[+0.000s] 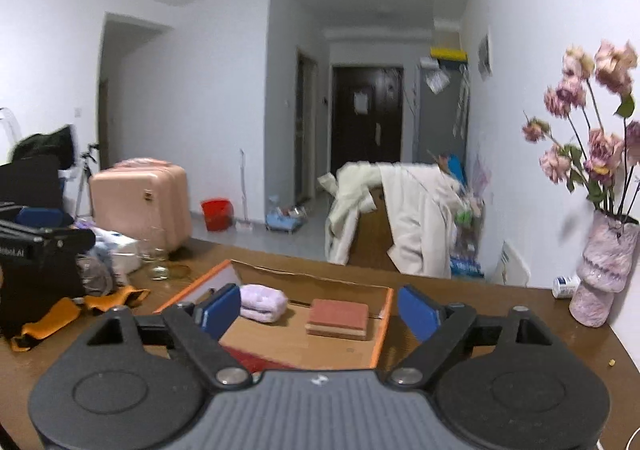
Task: Organize soft objects
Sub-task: 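Withdraw the right tool from the box toward the plush toys, then close the right tool on the yellow-and-white plush sheep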
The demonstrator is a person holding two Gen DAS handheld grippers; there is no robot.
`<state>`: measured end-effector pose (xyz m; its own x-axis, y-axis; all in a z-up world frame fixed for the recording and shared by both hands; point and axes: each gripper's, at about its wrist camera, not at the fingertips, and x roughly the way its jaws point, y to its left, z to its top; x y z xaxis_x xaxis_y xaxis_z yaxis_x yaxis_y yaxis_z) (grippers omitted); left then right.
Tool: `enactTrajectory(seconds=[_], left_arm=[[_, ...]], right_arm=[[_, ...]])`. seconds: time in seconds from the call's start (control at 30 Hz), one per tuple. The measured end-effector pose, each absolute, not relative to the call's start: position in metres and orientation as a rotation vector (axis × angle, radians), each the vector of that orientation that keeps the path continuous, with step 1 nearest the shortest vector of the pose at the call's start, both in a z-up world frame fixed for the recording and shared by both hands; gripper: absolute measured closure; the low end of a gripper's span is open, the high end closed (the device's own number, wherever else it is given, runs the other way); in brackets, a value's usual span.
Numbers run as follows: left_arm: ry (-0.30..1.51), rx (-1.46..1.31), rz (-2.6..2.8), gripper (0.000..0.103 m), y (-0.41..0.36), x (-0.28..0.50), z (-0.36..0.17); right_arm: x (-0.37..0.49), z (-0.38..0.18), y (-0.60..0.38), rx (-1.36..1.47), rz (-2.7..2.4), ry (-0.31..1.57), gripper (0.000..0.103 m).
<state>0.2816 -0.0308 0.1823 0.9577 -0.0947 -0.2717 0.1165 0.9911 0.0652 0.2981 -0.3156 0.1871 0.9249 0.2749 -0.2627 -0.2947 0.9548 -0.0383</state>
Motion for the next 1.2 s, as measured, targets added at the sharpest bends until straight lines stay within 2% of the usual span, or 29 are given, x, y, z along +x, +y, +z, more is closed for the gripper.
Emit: enactTrajectory(seconds=[0.27,0.37,0.5,0.8,1.2], left_arm=[[0.251,0.062,-0.074,0.001,-0.013,0.168,0.099],[0.305,0.069,0.010,0.001,-0.007,0.147,0.070],[0.360,0.095,0.020,0.001,0.001,0.142,0.056],[0.350,0.022,0.031,0.001,0.023,0.173,0.057],[0.440,-0.052,0.025,0.001,0.053,0.272,0.038]], right_arm=[[0.189,0.108,-0.286,-0.020,0.315,0.239,0.014],[0.160,0.072,-0.272,-0.061,0.274,0.280,0.014],[0.147,0.048,-0.258,-0.058,0.267,0.365,0.014],[0.181,0.063,-0.229,-0.051,0.330,0.360,0.014],[0.319,0.038,-0.153,0.035,0.430,0.489,0.019]])
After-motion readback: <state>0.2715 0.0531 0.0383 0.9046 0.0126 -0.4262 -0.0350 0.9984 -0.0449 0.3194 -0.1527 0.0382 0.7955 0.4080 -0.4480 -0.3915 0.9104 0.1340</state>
